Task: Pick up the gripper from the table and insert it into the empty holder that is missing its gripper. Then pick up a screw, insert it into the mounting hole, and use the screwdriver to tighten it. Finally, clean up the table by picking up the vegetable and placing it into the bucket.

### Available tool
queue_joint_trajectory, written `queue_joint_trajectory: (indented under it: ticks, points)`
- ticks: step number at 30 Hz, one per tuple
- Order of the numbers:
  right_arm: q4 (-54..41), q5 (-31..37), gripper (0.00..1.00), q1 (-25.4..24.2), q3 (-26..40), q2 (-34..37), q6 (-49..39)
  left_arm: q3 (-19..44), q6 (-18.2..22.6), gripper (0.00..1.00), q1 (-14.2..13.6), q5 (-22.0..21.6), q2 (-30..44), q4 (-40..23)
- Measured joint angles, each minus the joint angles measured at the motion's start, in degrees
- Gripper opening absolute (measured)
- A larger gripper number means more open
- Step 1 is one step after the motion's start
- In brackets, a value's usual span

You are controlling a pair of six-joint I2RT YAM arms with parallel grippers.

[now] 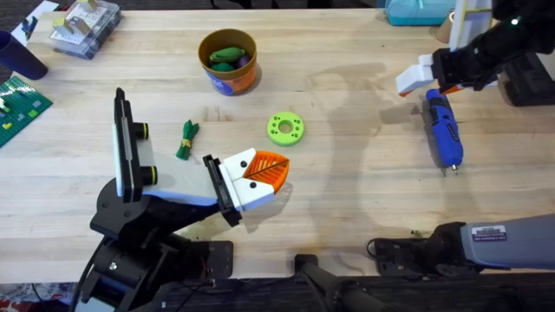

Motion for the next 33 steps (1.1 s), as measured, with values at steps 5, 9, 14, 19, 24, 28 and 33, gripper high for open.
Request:
queue_joint_trajectory:
  ticks: [5, 9, 14, 19, 24, 28, 33]
  points:
    - [0.10, 0.01, 0.968, -0.73, -0.03, 0.04, 0.29, 0.00, -0.08, 0.016, 0.00, -0.02, 0.00, 0.00]
    - [-0.87, 0.03, 0.968, -1.17, 0.08, 0.04, 0.68, 0.00, -0.20, 0.016, -0.01, -0.03, 0.00, 0.00]
    - [-5.11, 2.41, 0.968, -3.19, 0.27, 0.04, -0.19, 0.00, -0.19, 0.016, 0.00, -0.03, 0.00, 0.00]
    - [-4.24, 5.62, 0.969, -8.53, 0.27, 0.04, -1.76, 0.00, -0.20, 0.016, -0.01, -0.03, 0.00, 0.00]
    - [0.85, 5.02, 0.969, -14.78, 0.21, 0.63, -4.62, 0.00, -0.20, 0.016, 0.00, -0.03, 0.00, 0.00]
    - [2.14, 4.47, 0.969, -15.24, 0.18, 4.27, -7.37, 0.00, -0.20, 0.016, 0.00, -0.03, 0.00, 0.00]
    - [4.48, 3.84, 0.969, -14.47, 0.03, 10.48, -8.16, 0.00, -0.20, 0.016, 0.00, -0.05, 0.00, 0.00]
